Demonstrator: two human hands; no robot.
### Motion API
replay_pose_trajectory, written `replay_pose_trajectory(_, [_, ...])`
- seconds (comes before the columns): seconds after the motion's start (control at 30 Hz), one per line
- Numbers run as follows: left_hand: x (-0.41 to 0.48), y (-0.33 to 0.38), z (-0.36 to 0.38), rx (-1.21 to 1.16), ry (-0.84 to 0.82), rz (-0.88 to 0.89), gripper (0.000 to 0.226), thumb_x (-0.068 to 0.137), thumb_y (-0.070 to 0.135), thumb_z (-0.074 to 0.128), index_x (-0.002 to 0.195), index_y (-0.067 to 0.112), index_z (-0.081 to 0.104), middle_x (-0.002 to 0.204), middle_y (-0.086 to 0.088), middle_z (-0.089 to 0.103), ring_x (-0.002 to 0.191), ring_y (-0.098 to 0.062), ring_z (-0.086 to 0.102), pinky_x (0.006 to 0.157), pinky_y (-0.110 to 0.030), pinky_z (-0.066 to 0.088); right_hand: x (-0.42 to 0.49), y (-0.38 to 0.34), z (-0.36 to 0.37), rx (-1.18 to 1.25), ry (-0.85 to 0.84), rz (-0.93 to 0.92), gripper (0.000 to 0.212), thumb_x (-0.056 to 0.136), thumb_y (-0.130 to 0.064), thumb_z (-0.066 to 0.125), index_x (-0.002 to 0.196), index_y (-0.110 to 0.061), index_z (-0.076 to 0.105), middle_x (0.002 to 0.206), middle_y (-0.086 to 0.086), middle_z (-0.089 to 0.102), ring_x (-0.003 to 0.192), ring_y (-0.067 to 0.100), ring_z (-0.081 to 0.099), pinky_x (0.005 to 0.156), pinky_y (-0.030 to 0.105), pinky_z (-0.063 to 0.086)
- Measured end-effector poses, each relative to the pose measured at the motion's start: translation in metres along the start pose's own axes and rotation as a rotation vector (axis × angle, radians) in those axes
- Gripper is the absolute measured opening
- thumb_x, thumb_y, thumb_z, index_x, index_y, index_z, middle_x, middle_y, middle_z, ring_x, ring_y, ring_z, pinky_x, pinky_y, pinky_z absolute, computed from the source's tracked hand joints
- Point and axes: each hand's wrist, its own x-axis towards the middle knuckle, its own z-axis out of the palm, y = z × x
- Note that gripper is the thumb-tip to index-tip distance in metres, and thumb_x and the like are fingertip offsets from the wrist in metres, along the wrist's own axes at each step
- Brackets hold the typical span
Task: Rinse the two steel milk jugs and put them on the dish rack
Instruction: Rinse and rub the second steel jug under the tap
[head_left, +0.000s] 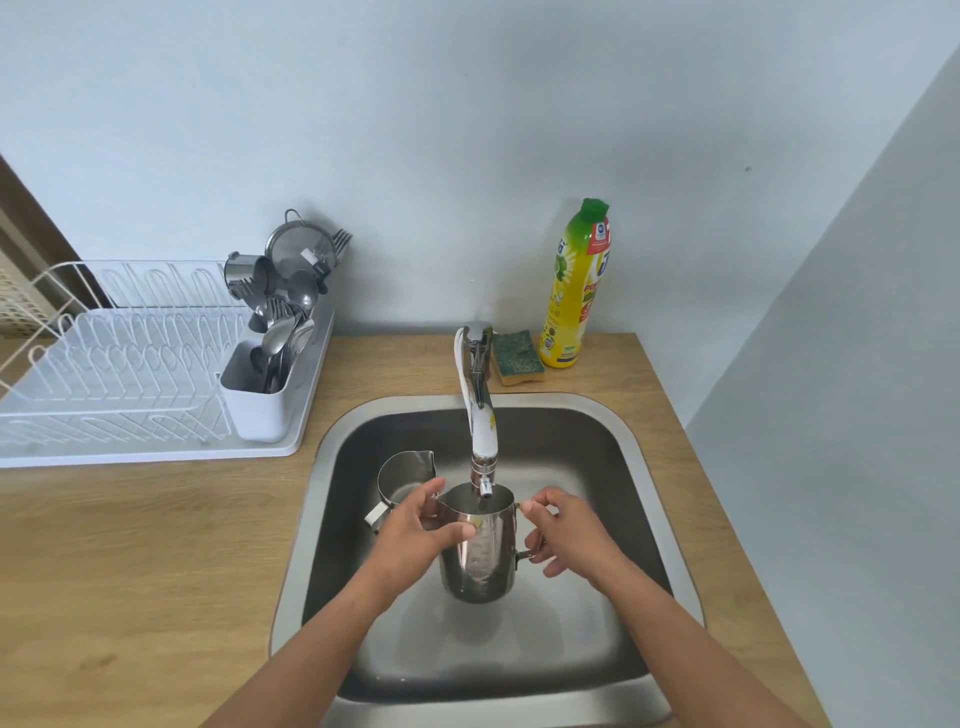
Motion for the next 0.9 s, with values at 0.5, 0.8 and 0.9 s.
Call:
replay_pose_trajectory(0.5, [0.009,0.003,-0.004,-0.096,-0.059,-0.130,0.050,0.086,0.041,0.069,0.129,0.018,0.059,0.110,-0.009,0.073,0.094,-0.021,0.073,0.068,-0.030,0.062,0.004,-0.005,0.010,-0.003,0.022,0.003,0.026,0.100,-0.026,0.045,0.088,-0.012,0.062,0.079,0.008,0.077,0.054,0.028,0.071,0.035,0.020,0.031])
replay_pose_trajectory(0.8, [0.035,0.049,-0.041,0.372,0.222,0.134,0.029,0.093,0.036,0.058,0.120,0.025,0.063,0.113,0.007,0.070,0.087,-0.007,0.069,0.084,-0.027,0.055,0.008,0.005,0.010,0.114,-0.009,0.100,0.033,0.100,-0.027,0.048,0.093,0.000,0.065,0.071,0.016,0.073,0.041,0.023,0.062,0.033,0.020,0.030])
replay_pose_trajectory(0.9, [0.049,0.080,-0.042,0.469,0.314,0.334,0.034,0.096,0.027,0.054,0.130,0.027,0.056,0.126,0.007,0.062,0.110,-0.012,0.062,0.090,-0.030,0.050,0.007,0.008,0.010,0.148,-0.029,0.131,0.034,0.101,-0.026,0.048,0.096,0.004,0.064,0.067,0.015,0.070,0.038,0.020,0.060,0.031,0.019,0.030])
